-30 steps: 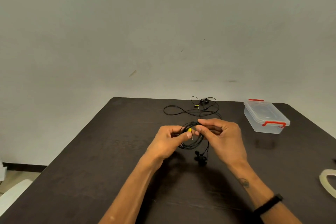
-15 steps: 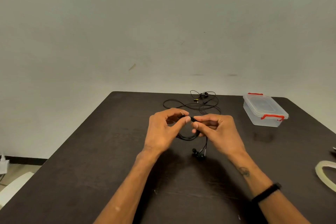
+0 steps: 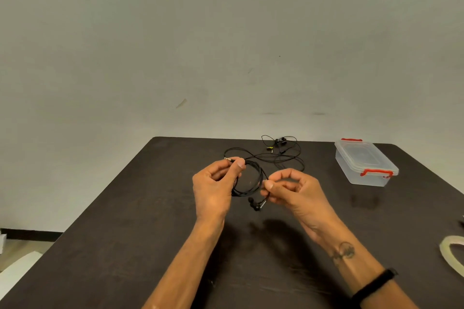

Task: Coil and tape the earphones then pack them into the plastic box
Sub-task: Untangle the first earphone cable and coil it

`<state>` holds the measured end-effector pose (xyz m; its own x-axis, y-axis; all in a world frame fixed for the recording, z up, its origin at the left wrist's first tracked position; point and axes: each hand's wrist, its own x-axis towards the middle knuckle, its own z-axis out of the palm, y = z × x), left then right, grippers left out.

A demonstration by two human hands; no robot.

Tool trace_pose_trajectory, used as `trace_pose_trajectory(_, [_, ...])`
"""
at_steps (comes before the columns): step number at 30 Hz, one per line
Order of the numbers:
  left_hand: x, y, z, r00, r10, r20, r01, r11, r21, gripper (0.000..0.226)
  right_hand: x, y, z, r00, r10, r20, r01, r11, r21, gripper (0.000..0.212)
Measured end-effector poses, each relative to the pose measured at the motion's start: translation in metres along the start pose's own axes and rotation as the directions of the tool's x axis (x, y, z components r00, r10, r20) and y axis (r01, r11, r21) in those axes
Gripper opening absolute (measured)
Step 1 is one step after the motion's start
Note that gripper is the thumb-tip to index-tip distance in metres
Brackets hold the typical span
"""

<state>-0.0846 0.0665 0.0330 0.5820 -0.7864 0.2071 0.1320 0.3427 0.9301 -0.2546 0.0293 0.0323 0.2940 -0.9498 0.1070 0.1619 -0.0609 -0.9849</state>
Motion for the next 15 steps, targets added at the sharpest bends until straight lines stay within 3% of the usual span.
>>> trace_pose_trajectory(2, [-0.003,0.0,0.002,1.0,-0.008,0.001,0.008,1.0,-0.019,0.011,0.001,0.003,0.0,0.999,-0.028,-0.034,0.025,0.996,-0.088,0.016])
trace_pose_trajectory(7, [-0.005,-0.004,0.005,0.998,0.069,-0.011,-0.068,0.994,0.084,0.012,-0.001,0.007,0.008,0.999,0.043,-0.026,-0.045,0.996,-0.08,0.015])
trace_pose_trajectory(11, [-0.007,-0.002,0.005,0.983,0.182,-0.017,-0.174,0.962,0.209,0.011,-0.003,0.003,0.014,0.987,0.156,0.045,-0.161,0.976,0.146,0.035])
trace_pose_trajectory(15, [-0.012,-0.001,0.007,0.967,0.252,0.035,-0.252,0.931,0.263,0.01,-0.007,0.001,0.017,0.982,0.17,0.082,-0.186,0.95,0.251,0.041])
